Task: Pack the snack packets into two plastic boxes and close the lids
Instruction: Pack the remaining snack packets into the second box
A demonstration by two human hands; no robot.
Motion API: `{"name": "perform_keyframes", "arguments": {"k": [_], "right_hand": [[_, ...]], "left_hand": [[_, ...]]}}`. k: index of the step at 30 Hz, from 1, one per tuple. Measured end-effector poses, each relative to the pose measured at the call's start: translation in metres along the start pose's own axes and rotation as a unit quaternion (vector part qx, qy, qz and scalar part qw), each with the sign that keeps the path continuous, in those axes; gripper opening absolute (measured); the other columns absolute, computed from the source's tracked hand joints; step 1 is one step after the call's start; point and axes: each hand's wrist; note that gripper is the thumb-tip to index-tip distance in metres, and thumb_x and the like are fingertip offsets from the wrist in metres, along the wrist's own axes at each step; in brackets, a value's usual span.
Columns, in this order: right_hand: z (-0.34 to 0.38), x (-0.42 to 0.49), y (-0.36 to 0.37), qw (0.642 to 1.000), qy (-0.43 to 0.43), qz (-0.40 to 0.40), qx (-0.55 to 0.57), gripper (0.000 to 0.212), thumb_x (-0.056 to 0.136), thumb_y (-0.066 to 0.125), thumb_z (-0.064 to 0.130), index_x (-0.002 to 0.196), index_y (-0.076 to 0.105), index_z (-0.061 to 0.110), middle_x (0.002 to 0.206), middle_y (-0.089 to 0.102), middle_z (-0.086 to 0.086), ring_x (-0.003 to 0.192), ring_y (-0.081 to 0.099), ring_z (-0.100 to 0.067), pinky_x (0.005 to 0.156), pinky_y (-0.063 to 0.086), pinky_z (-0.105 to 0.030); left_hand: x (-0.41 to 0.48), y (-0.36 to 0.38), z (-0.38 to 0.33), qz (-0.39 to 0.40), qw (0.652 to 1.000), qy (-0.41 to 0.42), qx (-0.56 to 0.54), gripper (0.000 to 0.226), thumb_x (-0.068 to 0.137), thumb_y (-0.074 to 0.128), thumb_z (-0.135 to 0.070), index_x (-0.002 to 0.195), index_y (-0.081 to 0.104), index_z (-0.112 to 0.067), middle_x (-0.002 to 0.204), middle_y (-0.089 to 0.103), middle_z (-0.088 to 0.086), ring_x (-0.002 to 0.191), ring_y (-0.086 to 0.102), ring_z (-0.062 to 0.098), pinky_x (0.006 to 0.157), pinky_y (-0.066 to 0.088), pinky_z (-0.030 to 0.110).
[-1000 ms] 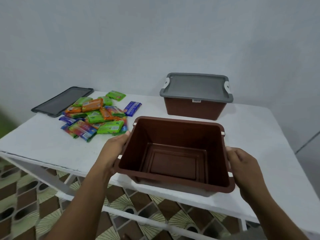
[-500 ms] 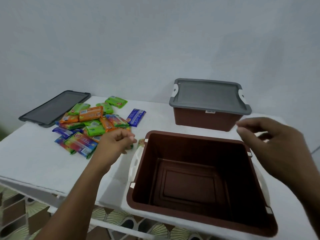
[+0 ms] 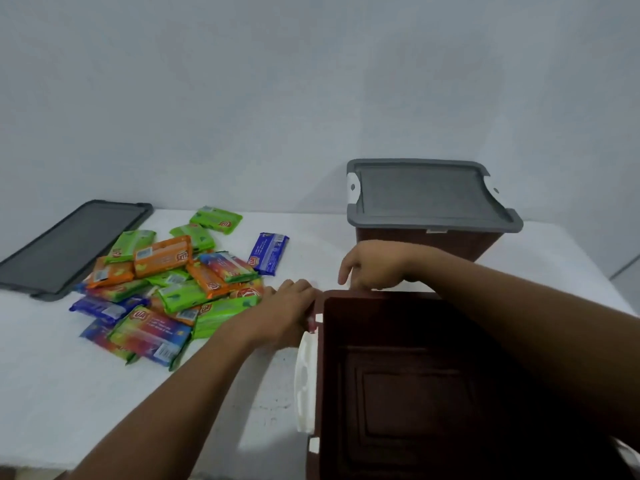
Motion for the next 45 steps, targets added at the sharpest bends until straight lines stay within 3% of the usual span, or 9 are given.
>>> {"name": "perform_keyframes", "arguments": {"k": [5,10,22,26,32,35,38,42,45], "right_hand": [[-0.006,0.028,0.014,0.987,0.044,0.136,-0.079,0.042,0.090,0.070,0.021,0.132,0.063,0.021,0.113,0.062,-0.001,0.102,0.066,-0.025,0.089,0.057,-0.035],[-0.012,0.034,0.016,0.985,0.015,0.132,-0.112,0.042,0.095,0.064,0.018,0.136,0.054,0.022,0.111,0.055,-0.001,0.081,0.053,-0.009,0.065,0.041,-0.020],[-0.010,0.004,-0.009,0.991,-0.067,-0.028,-0.112,0.058,0.080,0.080,0.039,0.128,0.052,0.021,0.114,0.059,0.000,0.099,0.055,-0.016,0.084,0.051,-0.033],[-0.005,-0.031,-0.030,0.987,-0.086,-0.087,-0.102,0.044,0.076,0.078,0.038,0.111,0.055,0.027,0.097,0.055,0.007,0.084,0.053,-0.010,0.066,0.042,-0.027],[-0.008,-0.091,-0.064,0.980,-0.112,-0.163,-0.006,0.017,0.087,0.064,0.027,0.098,0.076,0.021,0.079,0.072,0.001,0.064,0.063,-0.008,0.063,0.052,-0.032],[-0.020,-0.118,-0.076,0.985,-0.101,-0.128,0.065,0.019,0.096,0.060,0.024,0.100,0.078,0.020,0.082,0.077,0.005,0.068,0.068,-0.003,0.062,0.051,-0.017],[-0.042,-0.142,-0.077,0.986,-0.079,-0.077,0.127,0.019,0.099,0.057,0.015,0.104,0.074,0.008,0.087,0.078,-0.006,0.068,0.071,-0.006,0.065,0.057,-0.023],[-0.075,-0.167,-0.070,0.984,-0.054,0.006,0.167,0.020,0.100,0.055,0.011,0.114,0.070,0.012,0.096,0.077,-0.017,0.083,0.072,-0.035,0.077,0.059,-0.047],[-0.091,-0.182,-0.058,0.986,-0.021,0.036,0.160,0.020,0.101,0.055,0.011,0.117,0.067,0.006,0.095,0.077,-0.014,0.080,0.074,-0.025,0.072,0.061,-0.039]], "left_hand": [[0.011,0.006,0.009,-0.051,0.994,0.034,-0.086,0.037,0.081,0.076,-0.026,0.115,0.061,-0.027,0.108,0.054,-0.007,0.104,0.054,0.015,0.087,0.050,0.038],[0.013,0.003,0.013,-0.066,0.983,0.033,-0.171,0.050,0.068,0.082,-0.037,0.114,0.067,-0.024,0.102,0.059,-0.008,0.093,0.057,0.011,0.079,0.054,0.034],[0.008,-0.051,0.008,-0.056,0.974,-0.018,-0.217,0.061,0.081,0.080,-0.044,0.133,0.055,-0.026,0.114,0.055,-0.011,0.095,0.063,0.012,0.070,0.053,0.017],[-0.008,-0.085,-0.004,-0.089,0.958,-0.016,-0.271,0.073,0.082,0.083,-0.036,0.146,0.050,-0.026,0.117,0.057,-0.013,0.097,0.062,0.012,0.066,0.055,0.019],[-0.028,-0.125,-0.041,-0.110,0.911,0.021,-0.398,0.027,0.098,0.066,-0.023,0.123,0.071,-0.017,0.110,0.077,0.001,0.104,0.072,0.018,0.092,0.059,0.035],[-0.032,-0.130,-0.061,-0.077,0.867,0.017,-0.492,0.029,0.098,0.062,-0.021,0.121,0.070,-0.006,0.112,0.075,0.016,0.105,0.072,0.033,0.091,0.059,0.045],[-0.032,-0.126,-0.077,-0.087,0.852,0.021,-0.515,0.034,0.091,0.066,-0.019,0.117,0.067,0.003,0.109,0.074,0.024,0.097,0.072,0.033,0.092,0.058,0.047],[-0.033,-0.118,-0.094,-0.085,0.871,0.014,-0.483,0.035,0.086,0.072,-0.017,0.115,0.065,0.002,0.105,0.075,0.022,0.095,0.072,0.034,0.088,0.059,0.043],[-0.036,-0.111,-0.106,-0.033,0.901,-0.006,-0.433,0.032,0.085,0.075,-0.014,0.113,0.067,0.000,0.102,0.076,0.021,0.093,0.074,0.033,0.087,0.060,0.042]]}}
Point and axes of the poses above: each hand's wrist, its own x-axis towards the middle knuckle, its own y-axis out of the palm, z = x × y
